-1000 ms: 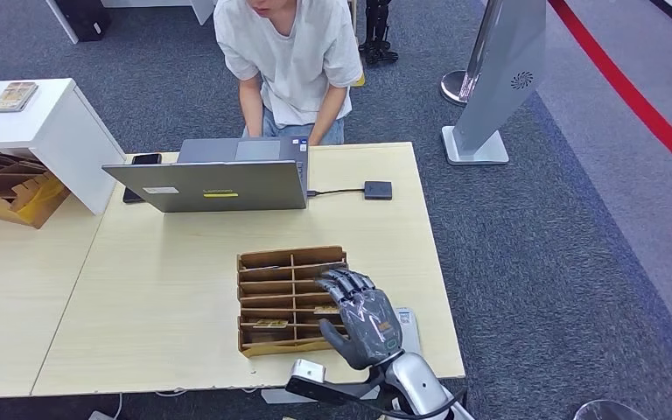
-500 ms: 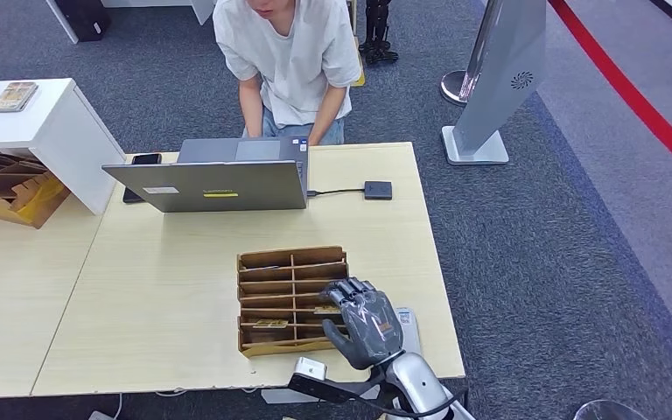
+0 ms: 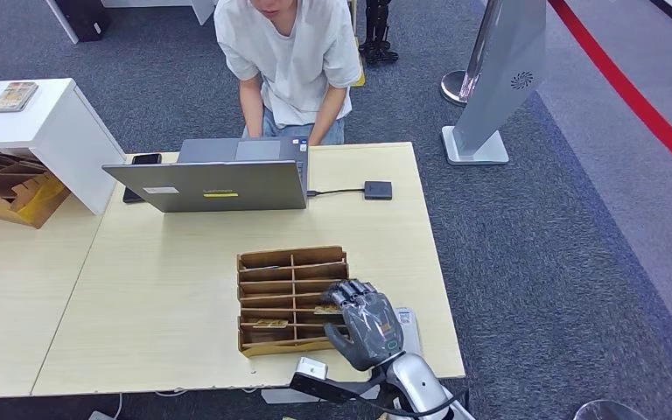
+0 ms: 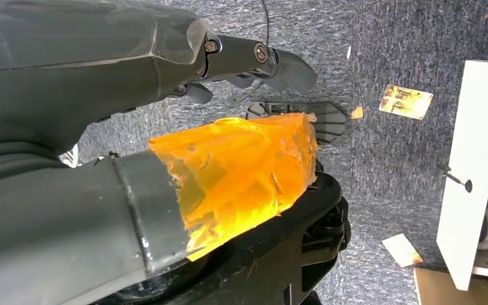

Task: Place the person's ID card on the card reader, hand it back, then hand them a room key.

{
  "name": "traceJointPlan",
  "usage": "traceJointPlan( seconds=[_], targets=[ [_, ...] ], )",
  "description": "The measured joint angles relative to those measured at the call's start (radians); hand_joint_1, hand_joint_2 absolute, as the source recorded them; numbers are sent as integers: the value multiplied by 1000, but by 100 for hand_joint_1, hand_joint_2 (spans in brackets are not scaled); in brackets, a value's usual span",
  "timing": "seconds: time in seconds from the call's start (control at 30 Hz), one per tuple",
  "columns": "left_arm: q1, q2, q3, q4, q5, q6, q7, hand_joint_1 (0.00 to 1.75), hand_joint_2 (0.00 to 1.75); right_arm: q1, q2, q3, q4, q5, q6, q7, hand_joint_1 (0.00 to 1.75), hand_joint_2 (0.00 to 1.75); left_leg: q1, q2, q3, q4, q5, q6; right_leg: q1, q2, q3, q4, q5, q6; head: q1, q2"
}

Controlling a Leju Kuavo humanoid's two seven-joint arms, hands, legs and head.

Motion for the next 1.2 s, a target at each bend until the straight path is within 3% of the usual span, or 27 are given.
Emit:
traceJointPlan(
  seconds=[0.23,0.5,0.67,0.83,1.2],
  targets=[
    [0,0,0,0,-2,-1,1,0,0,-5,0,-1,6,-1,0,0,38,175,0,0,0,0,0,0,0,0,0,0,0,0,0,0],
    [0,0,0,0,-3,-1,1,0,0,-7,0,-2,6,-1,0,0,45,175,0,0,0,0,0,0,0,0,0,0,0,0,0,0],
    [0,0,0,0,-4,-3,1,0,0,-7,0,-2,9,-2,2,0,62,175,0,0,0,0,0,0,0,0,0,0,0,0,0,0],
    [-1,0,0,0,-5,-3,2,0,0,-8,0,-3,20,-5,3,0,53,175,0,0,0,0,0,0,0,0,0,0,0,0,0,0],
    [-1,0,0,0,-6,-6,2,0,0,-11,0,-4,38,-7,5,0,62,175,0,0,0,0,0,0,0,0,0,0,0,0,0,0]
  ],
)
